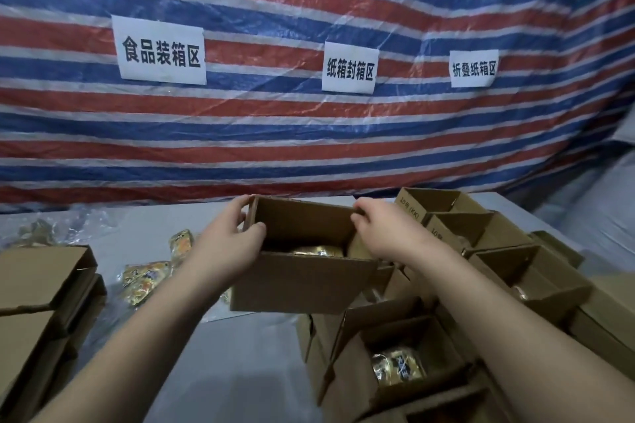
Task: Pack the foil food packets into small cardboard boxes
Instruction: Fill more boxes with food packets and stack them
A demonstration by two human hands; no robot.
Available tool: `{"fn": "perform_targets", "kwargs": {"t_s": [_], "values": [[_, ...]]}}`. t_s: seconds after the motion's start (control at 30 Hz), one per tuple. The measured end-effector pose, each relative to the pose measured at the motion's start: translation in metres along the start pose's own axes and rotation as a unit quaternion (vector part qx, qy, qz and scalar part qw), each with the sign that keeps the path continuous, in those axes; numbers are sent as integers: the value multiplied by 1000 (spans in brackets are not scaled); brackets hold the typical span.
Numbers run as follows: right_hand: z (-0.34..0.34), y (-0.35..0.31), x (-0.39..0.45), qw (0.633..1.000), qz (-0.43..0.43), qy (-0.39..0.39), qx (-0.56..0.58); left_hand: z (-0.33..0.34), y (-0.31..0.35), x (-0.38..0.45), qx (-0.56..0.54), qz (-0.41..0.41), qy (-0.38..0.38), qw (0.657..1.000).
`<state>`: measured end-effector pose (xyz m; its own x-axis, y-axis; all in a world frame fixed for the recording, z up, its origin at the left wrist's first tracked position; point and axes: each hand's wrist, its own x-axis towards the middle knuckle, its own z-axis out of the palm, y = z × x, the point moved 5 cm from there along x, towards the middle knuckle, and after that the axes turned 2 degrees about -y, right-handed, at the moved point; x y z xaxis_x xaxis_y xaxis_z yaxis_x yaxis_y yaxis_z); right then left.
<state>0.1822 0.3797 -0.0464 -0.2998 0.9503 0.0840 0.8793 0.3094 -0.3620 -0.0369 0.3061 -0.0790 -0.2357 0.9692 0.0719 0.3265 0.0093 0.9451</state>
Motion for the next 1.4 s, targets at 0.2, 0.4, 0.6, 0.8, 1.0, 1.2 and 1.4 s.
{"fn": "perform_targets", "kwargs": {"t_s": [0.2,0.4,0.6,0.8,1.0,1.2,1.4], "values": [[-40,36,45,996,22,44,-70,56,27,44,13,40,26,999],[-48,78,98,984,43,27,-172,118,26,83,30,8,26,999],[-36,110,134,973,43,9,-225,153,14,111,68,-23,26,997],[-16,125,148,961,14,-10,-276,164,0,123,76,-60,14,995],[-11,127,152,949,-10,1,-314,163,-10,127,66,-88,0,994],[-14,122,153,945,-1,-16,-326,161,-16,126,31,-113,-11,993],[-21,109,153,940,8,-17,-341,134,-32,111,18,-106,4,994]]}}
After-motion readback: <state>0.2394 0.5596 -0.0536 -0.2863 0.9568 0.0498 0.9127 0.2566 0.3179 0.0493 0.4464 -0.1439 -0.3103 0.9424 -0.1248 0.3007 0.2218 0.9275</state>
